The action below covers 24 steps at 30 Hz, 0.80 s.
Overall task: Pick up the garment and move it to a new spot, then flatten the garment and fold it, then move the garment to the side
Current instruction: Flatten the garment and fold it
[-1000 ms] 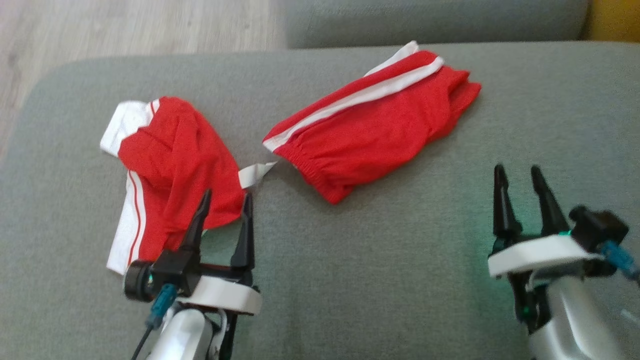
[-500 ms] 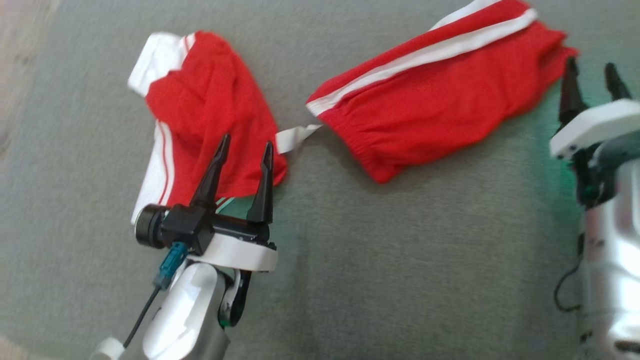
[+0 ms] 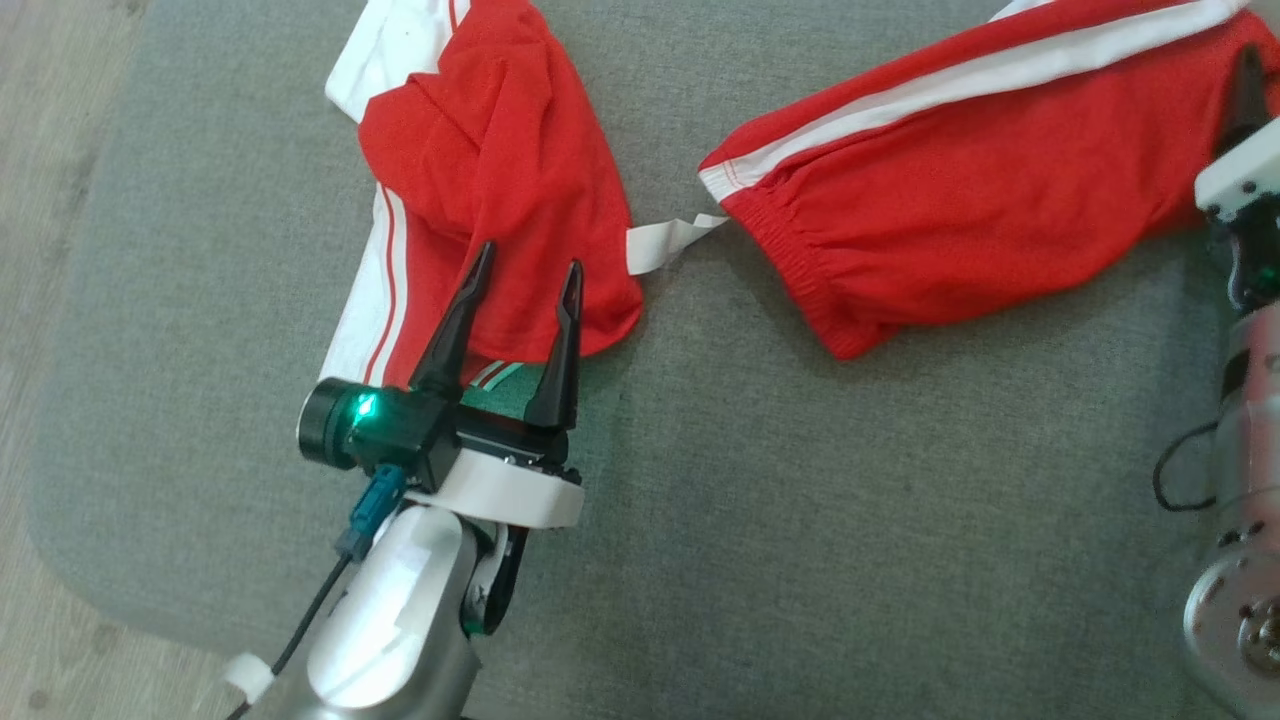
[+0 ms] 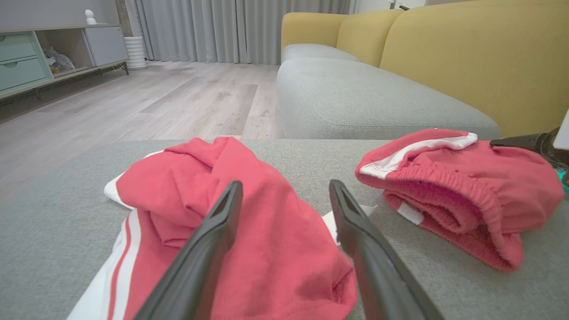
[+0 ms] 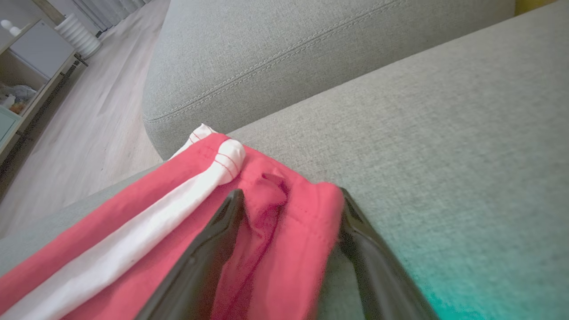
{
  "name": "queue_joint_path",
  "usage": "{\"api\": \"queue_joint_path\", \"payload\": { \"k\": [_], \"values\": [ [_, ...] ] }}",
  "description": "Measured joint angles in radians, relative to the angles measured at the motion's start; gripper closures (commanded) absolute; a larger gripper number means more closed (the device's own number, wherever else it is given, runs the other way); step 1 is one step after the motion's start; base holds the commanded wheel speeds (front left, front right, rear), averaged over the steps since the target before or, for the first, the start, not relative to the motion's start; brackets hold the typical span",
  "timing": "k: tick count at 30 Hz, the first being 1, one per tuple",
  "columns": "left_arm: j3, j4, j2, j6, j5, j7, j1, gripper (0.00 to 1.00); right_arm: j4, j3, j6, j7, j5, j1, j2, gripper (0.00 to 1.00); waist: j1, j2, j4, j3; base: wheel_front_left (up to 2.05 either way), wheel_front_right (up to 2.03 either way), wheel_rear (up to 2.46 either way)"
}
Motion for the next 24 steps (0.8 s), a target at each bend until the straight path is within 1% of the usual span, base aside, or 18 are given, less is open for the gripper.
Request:
{"api": "queue_joint_path", "payload": {
  "k": [4,10,11,12,14,17,24],
  "values": [
    [-0.006,0.0,-0.001,0.003,-0.006,0.0,-0.001,0.0,0.046,-0.005,-0.001,-0.006,0.0,-0.037,-0.004,0.0,0.0,0.0,0.005,0.007,0.0,0.0,0.0],
    [-0.008,0.002,-0.001,0.012,-0.006,0.0,-0.01,0.0,0.111,0.037,-0.001,-0.006,-0.011,-0.07,-0.025,0.0,0.0,0.0,0.002,0.01,0.0,0.0,0.0],
    [-0.008,0.004,-0.001,0.012,-0.006,0.0,-0.01,0.0,0.122,0.053,-0.001,-0.006,-0.019,-0.075,-0.03,0.35,0.0,0.0,0.001,0.01,0.0,0.0,0.0],
    [-0.008,0.005,-0.001,0.012,-0.006,0.0,-0.01,0.0,0.128,0.071,-0.001,-0.007,-0.027,-0.076,-0.033,1.0,0.0,0.0,-0.001,0.009,0.0,0.0,0.0],
    [-0.008,0.007,-0.001,0.012,-0.006,0.0,-0.01,0.0,0.146,0.095,-0.001,-0.033,-0.03,-0.076,-0.035,1.0,0.0001,0.0,-0.007,0.006,0.0,0.0,0.0],
    [-0.007,0.016,-0.001,0.012,-0.001,0.0,-0.01,0.0,0.171,0.1,-0.001,-0.072,-0.021,-0.072,-0.035,1.0,0.0,0.0,-0.019,-0.004,0.0,0.0,0.0],
    [0.009,0.021,-0.001,0.011,0.009,0.0,-0.007,0.0,0.167,0.115,-0.001,-0.159,0.078,-0.018,-0.028,1.0,0.0001,0.0,-0.071,-0.049,0.0,0.0,0.0]
  ]
}}
